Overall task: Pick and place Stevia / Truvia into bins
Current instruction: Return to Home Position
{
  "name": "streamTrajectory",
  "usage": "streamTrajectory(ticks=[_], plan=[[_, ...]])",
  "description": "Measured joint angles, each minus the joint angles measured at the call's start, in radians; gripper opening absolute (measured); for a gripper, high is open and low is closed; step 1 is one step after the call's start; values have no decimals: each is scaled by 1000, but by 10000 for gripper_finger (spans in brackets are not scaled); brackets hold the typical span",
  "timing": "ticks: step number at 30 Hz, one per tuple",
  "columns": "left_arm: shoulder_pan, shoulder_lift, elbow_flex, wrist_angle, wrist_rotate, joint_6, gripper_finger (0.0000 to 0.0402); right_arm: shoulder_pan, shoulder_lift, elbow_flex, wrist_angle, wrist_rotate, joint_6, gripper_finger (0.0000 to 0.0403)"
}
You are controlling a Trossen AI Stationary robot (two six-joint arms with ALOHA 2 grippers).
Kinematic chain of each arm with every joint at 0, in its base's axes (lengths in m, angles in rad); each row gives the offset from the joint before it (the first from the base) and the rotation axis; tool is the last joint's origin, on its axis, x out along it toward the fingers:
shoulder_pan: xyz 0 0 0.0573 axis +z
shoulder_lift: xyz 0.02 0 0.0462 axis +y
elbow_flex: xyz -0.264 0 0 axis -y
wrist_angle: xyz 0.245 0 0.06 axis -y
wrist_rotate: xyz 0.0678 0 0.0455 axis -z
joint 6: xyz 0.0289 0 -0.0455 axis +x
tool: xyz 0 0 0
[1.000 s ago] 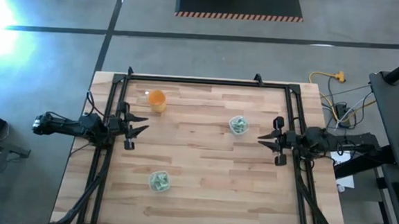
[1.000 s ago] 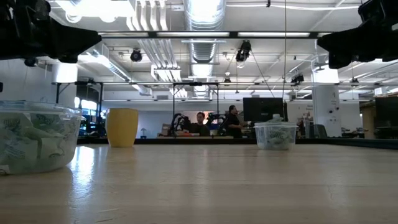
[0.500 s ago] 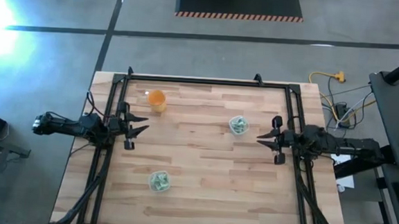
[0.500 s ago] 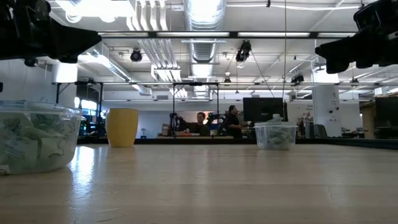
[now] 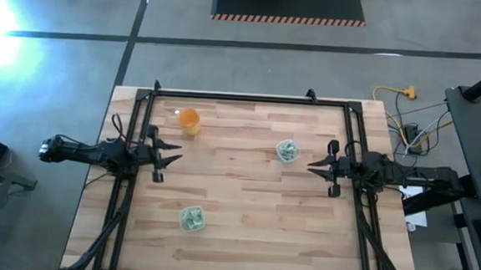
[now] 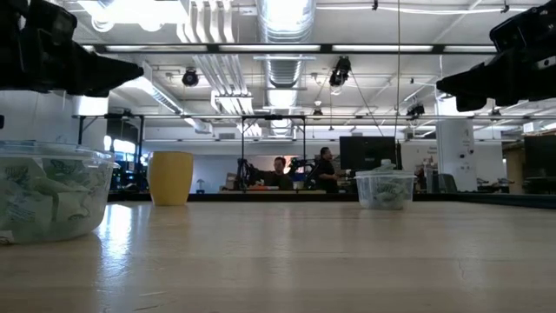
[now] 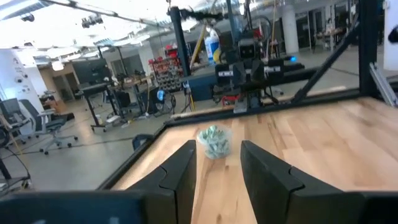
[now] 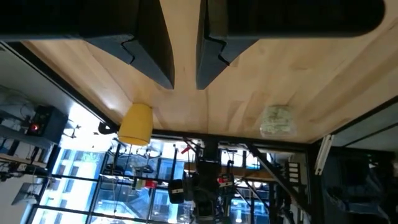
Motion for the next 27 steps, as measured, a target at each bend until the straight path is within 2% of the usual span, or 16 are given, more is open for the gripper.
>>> streamTrajectory(ticks=[15, 20, 27], plan=[[0, 72, 0, -19, 3, -3, 109, 0, 67, 0, 0, 1, 12, 57], [0, 93, 0, -15, 12, -80, 109, 0, 67, 0, 17, 1, 63, 57], [1, 48, 0, -27, 237, 8, 109, 0, 66, 0, 36, -50, 11, 57]])
